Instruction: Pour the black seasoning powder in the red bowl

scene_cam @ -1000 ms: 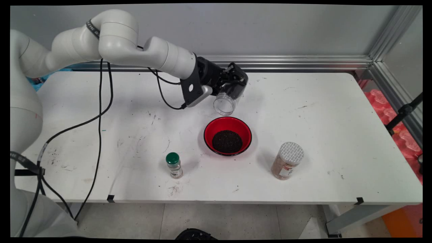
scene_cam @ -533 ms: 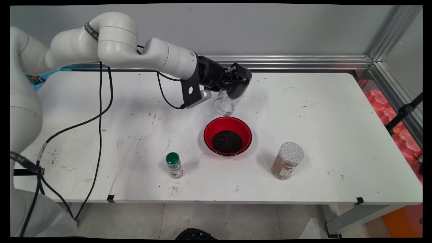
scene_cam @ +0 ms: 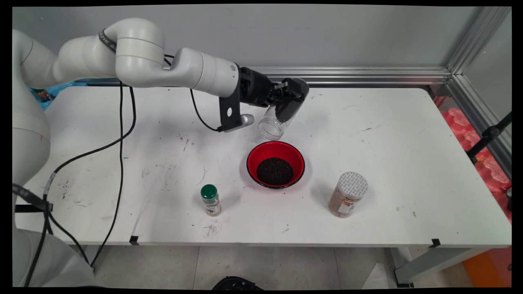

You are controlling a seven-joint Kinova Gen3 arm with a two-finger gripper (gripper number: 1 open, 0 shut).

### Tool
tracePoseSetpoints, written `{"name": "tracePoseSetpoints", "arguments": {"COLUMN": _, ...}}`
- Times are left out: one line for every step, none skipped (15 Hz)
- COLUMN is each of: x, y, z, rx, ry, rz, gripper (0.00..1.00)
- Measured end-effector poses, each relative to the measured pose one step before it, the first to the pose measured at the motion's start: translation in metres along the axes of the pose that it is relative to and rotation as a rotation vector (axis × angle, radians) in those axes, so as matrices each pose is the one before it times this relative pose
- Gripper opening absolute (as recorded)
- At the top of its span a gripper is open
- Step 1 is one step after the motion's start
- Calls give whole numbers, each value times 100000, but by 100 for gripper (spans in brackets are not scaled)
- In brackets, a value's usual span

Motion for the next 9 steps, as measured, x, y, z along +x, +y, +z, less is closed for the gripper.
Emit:
{"name": "tracePoseSetpoints", "arguments": {"x": 87, "y": -84, "z": -48, "rx": 566, "ry": -308, "rz": 1854, "gripper": 0}}
{"name": "tracePoseSetpoints", "arguments": {"x": 74, "y": -82, "z": -40, "rx": 592, "ry": -310, "rz": 1816, "gripper": 0}}
{"name": "tracePoseSetpoints", "arguments": {"x": 52, "y": -65, "z": -34, "rx": 486, "ry": -285, "rz": 1478, "gripper": 0}}
{"name": "tracePoseSetpoints", "arguments": {"x": 41, "y": -75, "z": -13, "rx": 500, "ry": -278, "rz": 1434, "gripper": 0}}
{"name": "tracePoseSetpoints", "arguments": {"x": 19, "y": -46, "z": -6, "rx": 324, "ry": -217, "rz": 906, "gripper": 0}}
{"name": "tracePoseSetpoints", "arguments": {"x": 19, "y": -37, "z": -4, "rx": 284, "ry": -219, "rz": 883, "gripper": 0}}
{"name": "tracePoseSetpoints", "arguments": {"x": 35, "y": -61, "z": -5, "rx": 490, "ry": -349, "rz": 1369, "gripper": 0}}
{"name": "tracePoseSetpoints", "arguments": {"x": 33, "y": -54, "z": 0, "rx": 470, "ry": -339, "rz": 1326, "gripper": 0}}
{"name": "tracePoseSetpoints", "arguments": {"x": 48, "y": -41, "z": 7, "rx": 424, "ry": -214, "rz": 1091, "gripper": 0}}
